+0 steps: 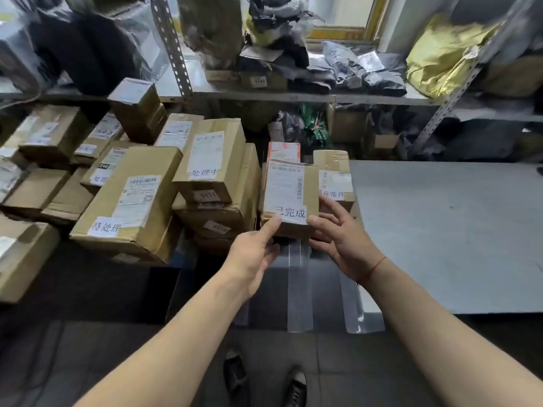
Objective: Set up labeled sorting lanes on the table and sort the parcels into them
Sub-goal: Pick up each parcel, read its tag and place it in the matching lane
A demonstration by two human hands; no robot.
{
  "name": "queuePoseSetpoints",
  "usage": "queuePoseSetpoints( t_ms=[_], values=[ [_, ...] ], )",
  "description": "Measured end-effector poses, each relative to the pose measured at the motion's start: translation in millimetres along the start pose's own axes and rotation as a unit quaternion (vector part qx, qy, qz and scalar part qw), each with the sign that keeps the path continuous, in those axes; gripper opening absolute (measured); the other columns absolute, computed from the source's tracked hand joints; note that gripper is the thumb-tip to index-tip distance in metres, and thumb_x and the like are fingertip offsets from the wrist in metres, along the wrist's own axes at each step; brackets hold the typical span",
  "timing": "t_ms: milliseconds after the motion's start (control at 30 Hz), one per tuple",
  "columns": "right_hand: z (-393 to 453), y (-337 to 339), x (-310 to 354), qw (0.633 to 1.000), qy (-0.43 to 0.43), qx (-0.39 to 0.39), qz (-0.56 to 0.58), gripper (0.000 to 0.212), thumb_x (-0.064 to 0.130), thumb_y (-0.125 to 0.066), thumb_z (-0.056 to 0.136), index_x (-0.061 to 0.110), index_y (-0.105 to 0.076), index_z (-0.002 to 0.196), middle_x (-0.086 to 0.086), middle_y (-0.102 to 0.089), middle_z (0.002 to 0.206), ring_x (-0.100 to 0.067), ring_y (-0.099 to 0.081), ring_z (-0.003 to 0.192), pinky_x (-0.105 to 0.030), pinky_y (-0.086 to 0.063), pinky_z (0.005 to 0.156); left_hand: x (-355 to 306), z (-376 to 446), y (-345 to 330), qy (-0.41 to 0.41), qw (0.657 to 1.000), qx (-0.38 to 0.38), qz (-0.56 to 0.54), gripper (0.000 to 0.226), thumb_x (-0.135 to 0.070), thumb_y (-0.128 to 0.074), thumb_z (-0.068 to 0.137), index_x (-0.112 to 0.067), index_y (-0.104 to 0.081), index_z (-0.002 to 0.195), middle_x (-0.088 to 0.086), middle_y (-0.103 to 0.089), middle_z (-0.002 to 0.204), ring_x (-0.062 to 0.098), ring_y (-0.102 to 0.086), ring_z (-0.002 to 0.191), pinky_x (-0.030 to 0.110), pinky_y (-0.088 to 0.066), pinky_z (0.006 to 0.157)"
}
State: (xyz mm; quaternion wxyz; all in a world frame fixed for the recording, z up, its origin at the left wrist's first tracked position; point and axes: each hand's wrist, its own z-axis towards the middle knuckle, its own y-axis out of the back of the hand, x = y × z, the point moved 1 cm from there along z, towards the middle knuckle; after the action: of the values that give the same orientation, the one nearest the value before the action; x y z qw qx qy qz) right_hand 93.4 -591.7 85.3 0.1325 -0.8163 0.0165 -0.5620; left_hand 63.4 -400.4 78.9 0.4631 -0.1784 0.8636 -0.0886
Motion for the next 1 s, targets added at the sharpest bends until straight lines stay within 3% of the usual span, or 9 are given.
queuePoseSetpoints(
  t_ms=[100, 200, 333, 433, 533, 767, 1000],
  values=[
    [1, -2, -9, 1.000, -0.007, -0.001, -0.005, 0.074, 0.025, -0.082, 0.084, 0.034, -0.050, 0.150, -0.009, -0.066, 0.136, -0.025, -0.070, 0.122, -0.039, -0.060, 0.095, 7, 0, -7, 0.012, 0.996, -0.018, -0.088, 0.027, -0.022, -0.076, 0.096, -0.004, -0.075, 0.116, 0.012, -0.079, 0.116, 0.020, -0.068, 0.103, 0.035, -0.051, 0.099],
    [8, 5, -12, 0.999, -0.030, -0.004, -0.012, 0.050, 0.029, -0.073, 0.096, 0.030, -0.057, 0.143, -0.005, -0.072, 0.130, -0.027, -0.072, 0.117, -0.042, -0.059, 0.097, 16, 7, -8, 0.027, 0.988, -0.050, -0.143, 0.020, -0.016, -0.075, 0.096, -0.006, -0.075, 0.112, 0.015, -0.078, 0.117, 0.025, -0.071, 0.110, 0.040, -0.051, 0.104],
    [37, 33, -26, 0.971, -0.056, -0.126, -0.197, 0.026, 0.038, -0.071, 0.099, 0.022, -0.070, 0.119, -0.006, -0.073, 0.120, -0.024, -0.070, 0.108, -0.036, -0.059, 0.088, 32, 12, -1, 0.046, 0.976, -0.086, -0.194, 0.032, -0.012, -0.077, 0.094, -0.004, -0.070, 0.124, 0.011, -0.079, 0.115, 0.027, -0.073, 0.116, 0.043, -0.050, 0.112],
    [61, 44, -53, 0.949, -0.123, -0.137, -0.256, 0.030, 0.033, -0.080, 0.093, 0.014, -0.073, 0.115, -0.008, -0.075, 0.109, -0.023, -0.069, 0.098, -0.037, -0.061, 0.084, 44, 10, 3, 0.064, 0.966, -0.115, -0.220, 0.035, -0.009, -0.077, 0.094, -0.002, -0.067, 0.127, 0.012, -0.079, 0.115, 0.027, -0.072, 0.115, 0.047, -0.047, 0.116],
    [75, 46, -71, 0.935, -0.167, -0.110, -0.294, 0.032, 0.033, -0.083, 0.090, 0.015, -0.075, 0.114, -0.006, -0.076, 0.106, -0.019, -0.067, 0.090, -0.030, -0.057, 0.071, 55, 10, 6, 0.080, 0.965, -0.122, -0.218, 0.030, -0.011, -0.076, 0.095, -0.005, -0.069, 0.124, 0.011, -0.080, 0.113, 0.027, -0.072, 0.116, 0.048, -0.045, 0.119],
    [86, 56, -82, 0.950, -0.192, -0.086, -0.231, 0.023, 0.022, -0.080, 0.093, 0.009, -0.078, 0.112, -0.012, -0.081, 0.098, -0.023, -0.075, 0.081, -0.028, -0.056, 0.066, 76, 16, 3, 0.108, 0.955, -0.135, -0.242, 0.023, -0.008, -0.076, 0.095, -0.003, -0.070, 0.116, 0.013, -0.080, 0.112, 0.028, -0.072, 0.116, 0.047, -0.044, 0.119],
    [83, 63, -88, 0.956, -0.191, -0.084, -0.206, 0.021, 0.024, -0.084, 0.090, 0.013, -0.079, 0.107, -0.012, -0.079, 0.098, -0.023, -0.073, 0.080, -0.033, -0.057, 0.073, 101, 38, -2, 0.135, 0.937, -0.184, -0.264, 0.032, -0.014, -0.072, 0.099, -0.008, -0.064, 0.129, 0.013, -0.077, 0.118, 0.028, -0.070, 0.118, 0.045, -0.043, 0.120]
  ],
)
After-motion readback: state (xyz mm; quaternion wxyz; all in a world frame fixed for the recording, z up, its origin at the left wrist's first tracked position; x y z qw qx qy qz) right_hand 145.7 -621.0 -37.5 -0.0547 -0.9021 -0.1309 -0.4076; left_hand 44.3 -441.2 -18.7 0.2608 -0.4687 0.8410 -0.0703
